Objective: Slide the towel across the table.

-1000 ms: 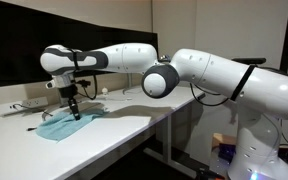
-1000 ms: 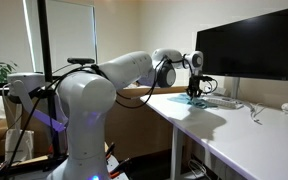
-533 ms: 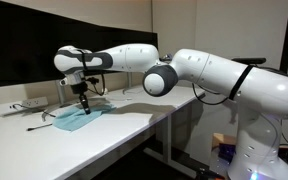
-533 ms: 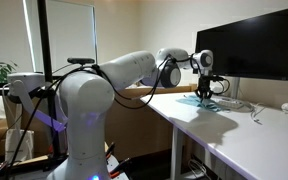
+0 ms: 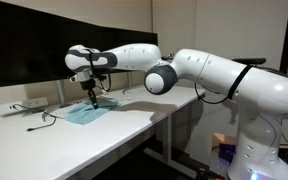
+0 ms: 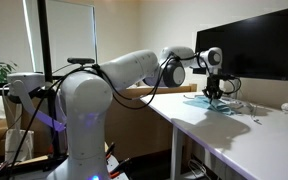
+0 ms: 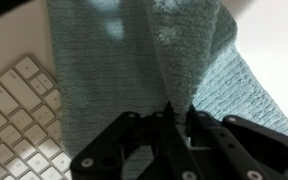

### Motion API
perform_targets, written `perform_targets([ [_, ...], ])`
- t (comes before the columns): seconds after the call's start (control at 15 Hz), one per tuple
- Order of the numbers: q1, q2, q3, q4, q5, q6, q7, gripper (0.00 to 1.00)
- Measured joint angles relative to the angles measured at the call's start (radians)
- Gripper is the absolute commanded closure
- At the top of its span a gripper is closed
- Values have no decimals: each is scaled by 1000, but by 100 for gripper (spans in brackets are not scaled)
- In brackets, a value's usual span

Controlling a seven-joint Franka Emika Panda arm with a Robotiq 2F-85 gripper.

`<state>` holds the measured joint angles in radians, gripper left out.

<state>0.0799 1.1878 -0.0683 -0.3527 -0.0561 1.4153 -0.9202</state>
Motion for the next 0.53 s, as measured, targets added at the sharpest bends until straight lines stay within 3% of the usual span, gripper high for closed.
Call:
perform_targets([
  [0.53,8,9,0,0,0,0,5,92],
])
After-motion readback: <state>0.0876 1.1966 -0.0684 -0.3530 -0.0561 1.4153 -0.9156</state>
